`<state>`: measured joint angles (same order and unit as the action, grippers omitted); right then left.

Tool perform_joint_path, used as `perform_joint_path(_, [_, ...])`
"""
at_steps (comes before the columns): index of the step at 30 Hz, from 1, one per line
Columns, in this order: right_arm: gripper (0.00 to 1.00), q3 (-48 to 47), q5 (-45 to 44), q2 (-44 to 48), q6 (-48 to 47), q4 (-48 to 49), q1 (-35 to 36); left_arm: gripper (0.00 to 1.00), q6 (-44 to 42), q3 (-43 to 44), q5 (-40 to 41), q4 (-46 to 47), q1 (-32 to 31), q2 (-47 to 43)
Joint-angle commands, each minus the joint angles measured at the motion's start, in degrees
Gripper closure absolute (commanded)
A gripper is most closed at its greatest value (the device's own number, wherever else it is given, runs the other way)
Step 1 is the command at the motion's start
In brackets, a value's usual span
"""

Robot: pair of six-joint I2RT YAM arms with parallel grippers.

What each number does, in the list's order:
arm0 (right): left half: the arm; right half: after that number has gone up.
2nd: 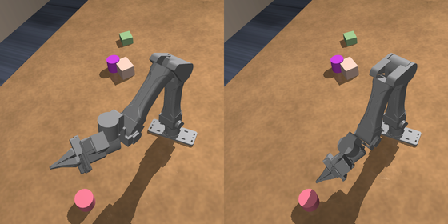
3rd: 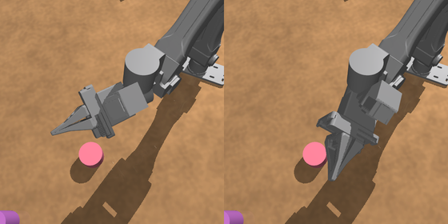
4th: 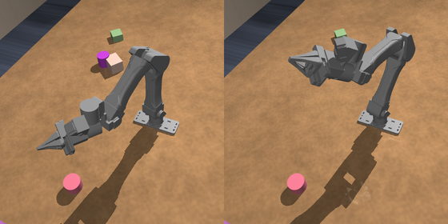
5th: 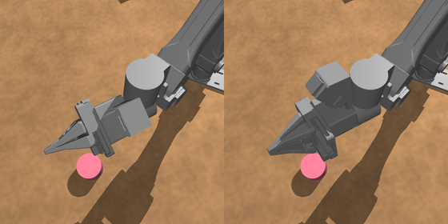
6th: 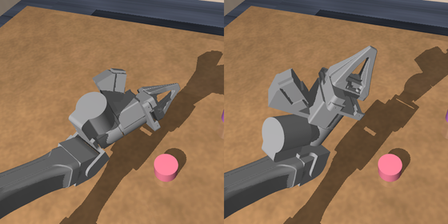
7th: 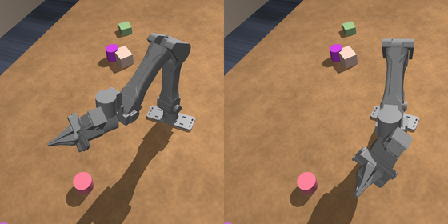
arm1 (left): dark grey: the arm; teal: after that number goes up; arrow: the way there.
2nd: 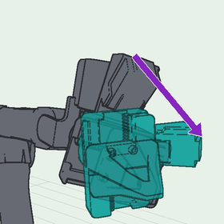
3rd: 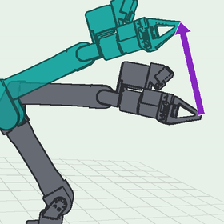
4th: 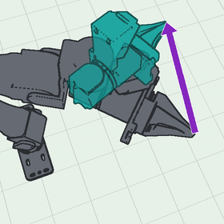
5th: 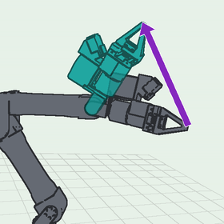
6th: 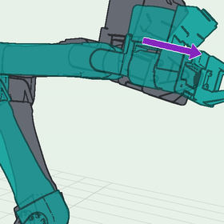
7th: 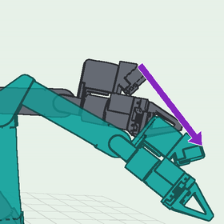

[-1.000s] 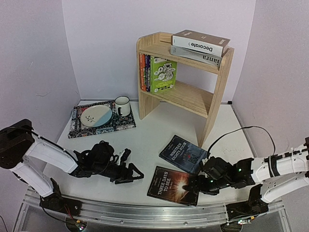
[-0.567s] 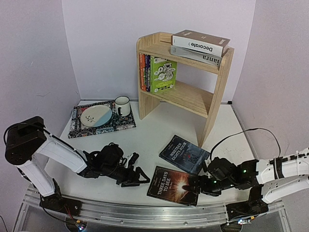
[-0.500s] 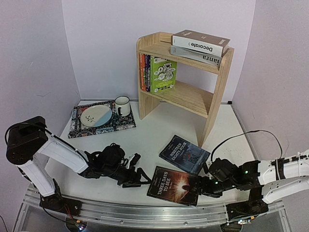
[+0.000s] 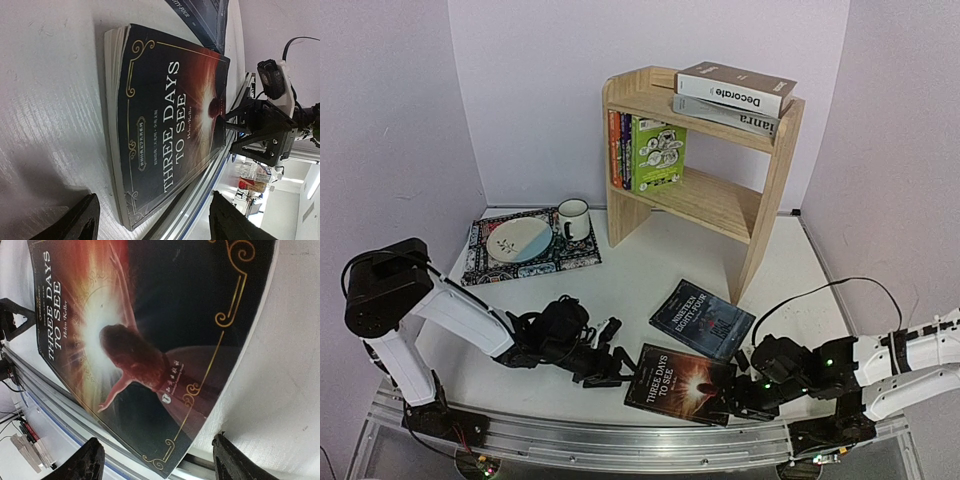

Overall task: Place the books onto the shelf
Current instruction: Pick up the book from the center of the board.

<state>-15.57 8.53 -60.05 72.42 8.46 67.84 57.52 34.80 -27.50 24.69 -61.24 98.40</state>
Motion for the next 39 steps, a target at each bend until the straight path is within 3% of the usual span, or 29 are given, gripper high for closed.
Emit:
perform_joint_path(1, [0.26, 1.7, 1.4, -0.3, 3.1, -3.1, 0.7, 0.24, 0.2, 1.6, -0.7, -0.5, -0.6, 2.1])
perform_joint_path(21, [0.38, 4.6, -0.8, -1.6, 10.1, 1.9, 1.1, 0.26, 0.8, 6.1, -5.1, -0.5, -2.9, 8.8])
perform_joint_path(24, [0.45, 5.6, -3.6, 2.5, 11.8, 1.9, 1.1, 0.26, 0.9, 6.3, -5.2, -0.5, -3.1, 9.0])
perform_joint_path(36, [1.0, 2.4, -9.7, 15.4, 12.6, -7.4, 1.1, 0.26, -1.7, 3.7, -1.6, -0.7, -2.9, 2.1])
perform_joint_path(39, [1.0, 0.3, -11.1, 17.4, 11.1, -8.4, 1.1, 0.22, -3.6, 2.3, 0.4, -1.7, -2.4, -2.4])
